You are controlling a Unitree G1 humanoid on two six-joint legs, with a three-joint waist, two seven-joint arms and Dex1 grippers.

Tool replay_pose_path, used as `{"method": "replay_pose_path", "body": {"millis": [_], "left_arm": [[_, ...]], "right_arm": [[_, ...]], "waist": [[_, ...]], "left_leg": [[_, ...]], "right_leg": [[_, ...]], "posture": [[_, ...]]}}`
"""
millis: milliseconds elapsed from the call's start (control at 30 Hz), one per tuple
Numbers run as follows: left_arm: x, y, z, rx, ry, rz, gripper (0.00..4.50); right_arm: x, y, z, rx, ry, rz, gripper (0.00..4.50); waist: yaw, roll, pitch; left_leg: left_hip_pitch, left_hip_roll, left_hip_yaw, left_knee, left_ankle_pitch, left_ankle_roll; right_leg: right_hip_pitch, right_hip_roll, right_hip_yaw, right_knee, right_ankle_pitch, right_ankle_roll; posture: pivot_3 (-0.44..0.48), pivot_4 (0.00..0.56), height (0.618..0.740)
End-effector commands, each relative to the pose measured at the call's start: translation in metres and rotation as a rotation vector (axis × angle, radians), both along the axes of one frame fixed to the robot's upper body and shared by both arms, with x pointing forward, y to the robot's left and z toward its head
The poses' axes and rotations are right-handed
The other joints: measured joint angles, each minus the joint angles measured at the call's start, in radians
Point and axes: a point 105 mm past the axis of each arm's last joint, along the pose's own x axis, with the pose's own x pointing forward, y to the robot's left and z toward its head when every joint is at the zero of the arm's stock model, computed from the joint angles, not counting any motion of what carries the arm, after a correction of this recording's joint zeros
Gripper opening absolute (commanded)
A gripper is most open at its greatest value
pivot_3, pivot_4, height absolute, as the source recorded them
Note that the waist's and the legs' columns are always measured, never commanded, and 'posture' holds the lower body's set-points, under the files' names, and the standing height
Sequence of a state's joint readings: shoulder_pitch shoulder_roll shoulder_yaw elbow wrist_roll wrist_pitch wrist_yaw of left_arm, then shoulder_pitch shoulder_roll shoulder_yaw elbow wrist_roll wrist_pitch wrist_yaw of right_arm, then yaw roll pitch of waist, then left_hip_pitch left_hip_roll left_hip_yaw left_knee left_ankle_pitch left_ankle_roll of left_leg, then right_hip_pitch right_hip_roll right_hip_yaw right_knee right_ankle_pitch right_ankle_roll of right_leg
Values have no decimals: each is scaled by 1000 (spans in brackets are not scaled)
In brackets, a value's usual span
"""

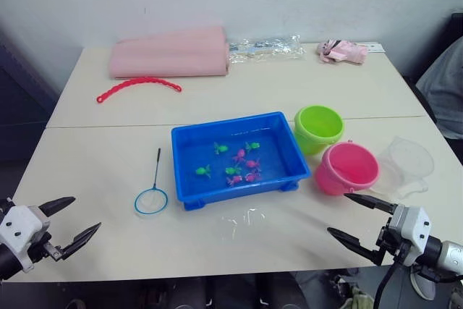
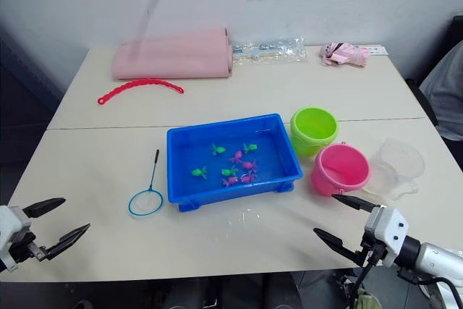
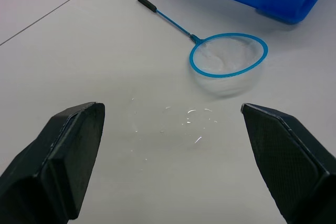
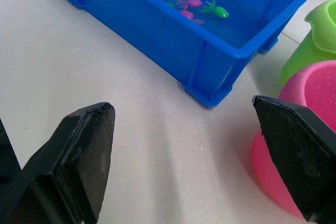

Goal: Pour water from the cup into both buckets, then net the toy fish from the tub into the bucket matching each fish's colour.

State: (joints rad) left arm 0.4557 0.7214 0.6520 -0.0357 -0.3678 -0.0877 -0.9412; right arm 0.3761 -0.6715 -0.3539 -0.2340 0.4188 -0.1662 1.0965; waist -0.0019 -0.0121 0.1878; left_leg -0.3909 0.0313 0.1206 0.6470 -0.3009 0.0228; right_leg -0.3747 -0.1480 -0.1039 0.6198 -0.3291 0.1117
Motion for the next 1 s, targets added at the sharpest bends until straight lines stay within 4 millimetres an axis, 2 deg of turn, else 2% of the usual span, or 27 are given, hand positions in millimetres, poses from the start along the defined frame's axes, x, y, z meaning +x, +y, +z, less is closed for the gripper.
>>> {"method": "replay_pose_path", "body": {"millis": [33,100,167,333,433,533,600,667,767,900,1000], "left_arm": [[16,-3,29,-65,-111,-6,4500],[37,-33,62,-227,-193,-130,4500],[45,-67,77,-306,-190,-264,4500],[55,-122,87,-377,-128,-473,4500],[58,-146,93,-402,-113,-558,4500],[61,-163,99,-414,-121,-615,4500],[64,-170,101,-431,-124,-634,4500],[67,-182,103,-447,-129,-664,4500],[73,-195,105,-453,-152,-693,4500],[76,-202,104,-461,-157,-702,4500],[76,-204,103,-466,-152,-715,4500]], "right_arm": [[0,-6,14,23,-37,-51,4453],[-5,-30,24,78,-58,-220,4453],[-21,-43,21,60,-38,-298,4453],[-54,-67,3,108,10,-520,4453],[-66,-81,-8,175,4,-693,4453],[-70,-84,-24,194,2,-810,4453],[-66,-84,-29,229,-15,-858,4453],[-57,-97,-38,261,-34,-982,4453],[-37,-116,-39,323,-85,-1130,4453],[-13,-127,-36,359,-119,-1221,4453],[2,-128,-36,367,-129,-1241,4453]], "waist": [[0,0,0],[23,1,0],[36,0,0],[21,0,-2],[2,0,-2],[-3,0,-2],[-7,2,-2],[-10,3,-3],[-11,3,-3],[-10,4,-3],[-7,4,-3]], "left_leg": [[0,0,0,0,0,0],[0,0,0,0,0,0],[-2,0,-6,2,2,-1],[2,0,-5,-1,3,-7],[3,1,0,-1,4,-6],[4,2,1,0,4,-8],[4,2,2,-1,5,-9],[4,2,2,-1,5,-9],[3,1,2,1,5,-9],[3,1,2,0,7,-9],[3,2,2,-1,9,-6]], "right_leg": [[0,0,0,0,0,0],[0,0,0,1,0,0],[0,-1,-1,1,0,0],[7,1,0,-2,0,0],[4,5,-1,0,0,0],[4,6,0,2,0,0],[2,5,3,3,0,0],[2,5,4,3,0,0],[1,4,6,4,0,0],[0,5,9,6,-1,-2],[0,12,9,6,-2,-3]], "posture": [[0,150,740],[0,150,740],[0,150,740],[0,150,740],[0,150,740],[0,150,740],[0,150,740],[0,150,740],[0,150,740],[0,150,740],[0,150,740]]}}
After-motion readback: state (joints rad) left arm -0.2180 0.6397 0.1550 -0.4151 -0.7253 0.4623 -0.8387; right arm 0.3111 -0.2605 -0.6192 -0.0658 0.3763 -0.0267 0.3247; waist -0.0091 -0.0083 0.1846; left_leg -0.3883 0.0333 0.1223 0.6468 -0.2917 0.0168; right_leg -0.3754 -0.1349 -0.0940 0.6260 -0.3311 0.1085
